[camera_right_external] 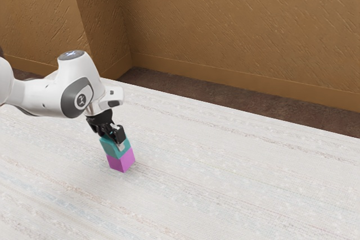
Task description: Pick up the blue block with one arm, and put the blue block on the pink block with one arm
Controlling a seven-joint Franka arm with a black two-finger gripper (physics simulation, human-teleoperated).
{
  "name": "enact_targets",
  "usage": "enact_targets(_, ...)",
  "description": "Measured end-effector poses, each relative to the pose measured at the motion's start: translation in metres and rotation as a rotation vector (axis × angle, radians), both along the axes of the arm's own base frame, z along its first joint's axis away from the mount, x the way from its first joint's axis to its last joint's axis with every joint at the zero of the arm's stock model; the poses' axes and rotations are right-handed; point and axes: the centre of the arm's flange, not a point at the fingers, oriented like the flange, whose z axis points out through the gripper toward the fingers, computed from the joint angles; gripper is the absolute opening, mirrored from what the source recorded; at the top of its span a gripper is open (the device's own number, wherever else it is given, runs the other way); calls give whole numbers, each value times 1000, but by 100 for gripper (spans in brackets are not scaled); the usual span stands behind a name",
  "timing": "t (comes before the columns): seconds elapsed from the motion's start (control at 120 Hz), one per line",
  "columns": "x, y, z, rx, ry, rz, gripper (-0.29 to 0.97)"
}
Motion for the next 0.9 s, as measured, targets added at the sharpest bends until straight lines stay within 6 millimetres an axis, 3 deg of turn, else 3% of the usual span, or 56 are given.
enact_targets(0.9,0,3,-5,-12,9,69,38)
